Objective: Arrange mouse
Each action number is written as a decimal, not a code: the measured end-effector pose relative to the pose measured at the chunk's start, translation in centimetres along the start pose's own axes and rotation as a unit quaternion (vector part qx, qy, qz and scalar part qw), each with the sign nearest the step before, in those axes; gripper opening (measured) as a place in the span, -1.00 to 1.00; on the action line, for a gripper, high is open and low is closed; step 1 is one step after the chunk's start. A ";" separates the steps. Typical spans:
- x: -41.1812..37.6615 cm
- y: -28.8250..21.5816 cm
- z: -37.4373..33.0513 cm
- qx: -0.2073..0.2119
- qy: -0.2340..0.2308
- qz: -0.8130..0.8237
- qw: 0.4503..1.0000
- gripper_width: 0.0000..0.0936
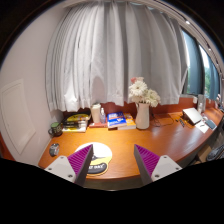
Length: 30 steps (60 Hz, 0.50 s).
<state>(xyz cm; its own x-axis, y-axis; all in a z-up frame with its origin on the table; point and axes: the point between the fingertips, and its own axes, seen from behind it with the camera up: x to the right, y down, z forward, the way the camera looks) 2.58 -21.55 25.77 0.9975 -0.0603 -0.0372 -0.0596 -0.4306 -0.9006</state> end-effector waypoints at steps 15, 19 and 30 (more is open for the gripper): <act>-10.5 14.6 3.3 -0.067 -0.029 -0.028 0.997 0.73; -14.7 17.2 4.2 -0.101 -0.051 -0.035 0.993 0.74; -25.8 21.5 7.7 -0.146 -0.096 -0.062 0.983 0.73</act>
<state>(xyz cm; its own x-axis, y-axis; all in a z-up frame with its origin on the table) -24.18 -22.32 4.02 0.9851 0.1672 -0.0410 0.0821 -0.6660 -0.7414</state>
